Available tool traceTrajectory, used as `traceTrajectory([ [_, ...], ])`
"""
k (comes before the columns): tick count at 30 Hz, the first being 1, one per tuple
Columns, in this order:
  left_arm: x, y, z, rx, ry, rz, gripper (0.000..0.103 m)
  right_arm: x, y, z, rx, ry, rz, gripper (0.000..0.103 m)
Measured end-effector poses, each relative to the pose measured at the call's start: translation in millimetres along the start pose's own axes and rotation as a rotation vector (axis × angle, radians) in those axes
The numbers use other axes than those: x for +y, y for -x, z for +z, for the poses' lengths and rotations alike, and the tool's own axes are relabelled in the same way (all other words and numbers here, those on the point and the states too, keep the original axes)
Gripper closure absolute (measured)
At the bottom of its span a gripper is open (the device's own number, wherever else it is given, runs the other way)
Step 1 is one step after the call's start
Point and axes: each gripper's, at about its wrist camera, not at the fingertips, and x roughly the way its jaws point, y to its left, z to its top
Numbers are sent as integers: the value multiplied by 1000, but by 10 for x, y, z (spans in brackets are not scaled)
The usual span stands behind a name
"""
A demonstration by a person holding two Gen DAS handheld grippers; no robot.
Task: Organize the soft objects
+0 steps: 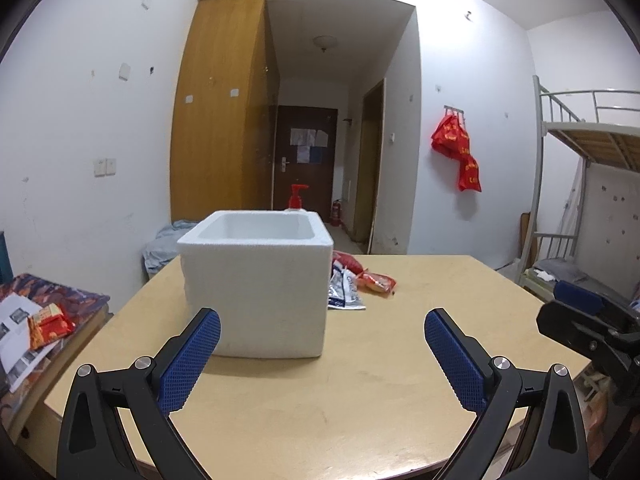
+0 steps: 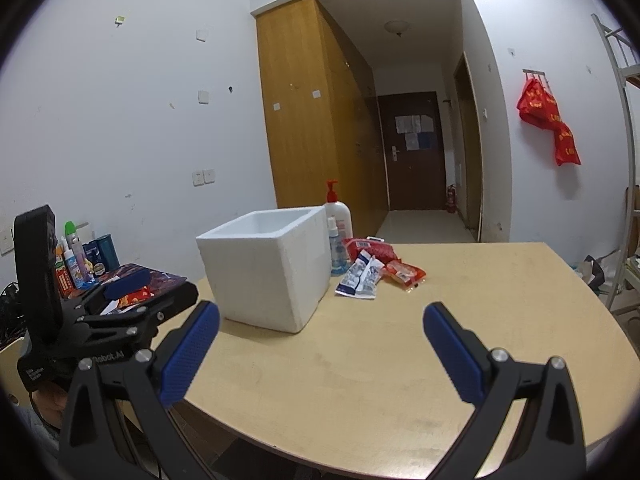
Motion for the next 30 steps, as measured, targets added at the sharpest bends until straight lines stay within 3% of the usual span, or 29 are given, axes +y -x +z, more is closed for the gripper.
traceTrajectory([
  [30, 70, -9, 43, -9, -3, 23, 1, 7, -58, -6, 34, -4, 14, 0],
])
